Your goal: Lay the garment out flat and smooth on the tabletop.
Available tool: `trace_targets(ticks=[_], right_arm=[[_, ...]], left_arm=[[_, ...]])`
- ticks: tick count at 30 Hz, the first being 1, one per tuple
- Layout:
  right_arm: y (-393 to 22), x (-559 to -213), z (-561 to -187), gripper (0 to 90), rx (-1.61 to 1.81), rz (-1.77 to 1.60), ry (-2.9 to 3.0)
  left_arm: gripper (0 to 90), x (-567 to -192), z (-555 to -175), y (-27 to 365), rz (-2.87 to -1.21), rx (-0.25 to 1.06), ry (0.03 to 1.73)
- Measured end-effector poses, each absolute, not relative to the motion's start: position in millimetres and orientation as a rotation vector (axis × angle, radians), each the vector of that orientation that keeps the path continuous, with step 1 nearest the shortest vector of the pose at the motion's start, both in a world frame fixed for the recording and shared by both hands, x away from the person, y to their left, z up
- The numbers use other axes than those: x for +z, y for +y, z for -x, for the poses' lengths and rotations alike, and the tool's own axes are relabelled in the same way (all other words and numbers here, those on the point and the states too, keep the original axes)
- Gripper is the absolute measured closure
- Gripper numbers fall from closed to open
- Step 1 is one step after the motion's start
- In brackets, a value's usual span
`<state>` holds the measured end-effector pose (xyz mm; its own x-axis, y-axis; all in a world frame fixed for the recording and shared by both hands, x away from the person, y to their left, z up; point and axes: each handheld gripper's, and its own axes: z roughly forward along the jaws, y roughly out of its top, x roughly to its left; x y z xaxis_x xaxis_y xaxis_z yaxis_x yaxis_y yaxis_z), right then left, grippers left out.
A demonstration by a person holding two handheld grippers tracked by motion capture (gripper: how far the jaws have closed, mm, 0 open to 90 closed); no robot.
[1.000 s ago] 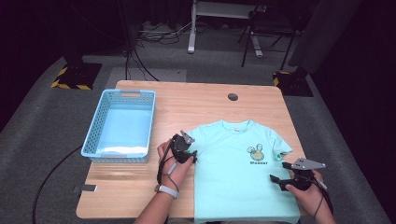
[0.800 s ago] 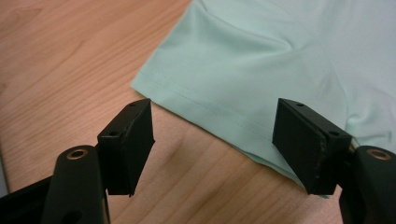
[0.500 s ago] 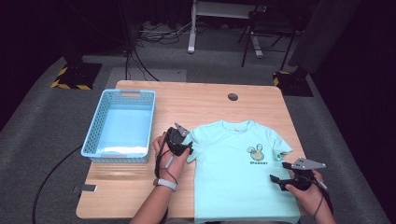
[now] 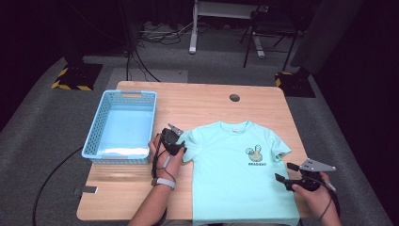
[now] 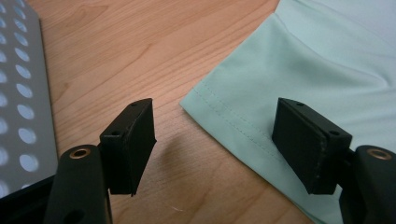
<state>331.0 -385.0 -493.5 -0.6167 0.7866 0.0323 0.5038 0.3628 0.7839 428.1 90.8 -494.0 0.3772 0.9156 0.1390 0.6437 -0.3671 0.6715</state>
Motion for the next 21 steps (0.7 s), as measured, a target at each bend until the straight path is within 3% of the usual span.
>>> trace_targets(ticks=[7,21], right_arm=[[-394.6,-475.8,-338.5,24.4,1.123,-1.136,2.229],[-404.4,-461.3,-393.5,25.2,1.085,-1.202,2.125]], left_arm=[[28.2,-493.0,-428.8,93.0,-2.081,0.692,1.341],[23.9,-484.5,-375.8,81.5,-2.056,0.602,1.188]])
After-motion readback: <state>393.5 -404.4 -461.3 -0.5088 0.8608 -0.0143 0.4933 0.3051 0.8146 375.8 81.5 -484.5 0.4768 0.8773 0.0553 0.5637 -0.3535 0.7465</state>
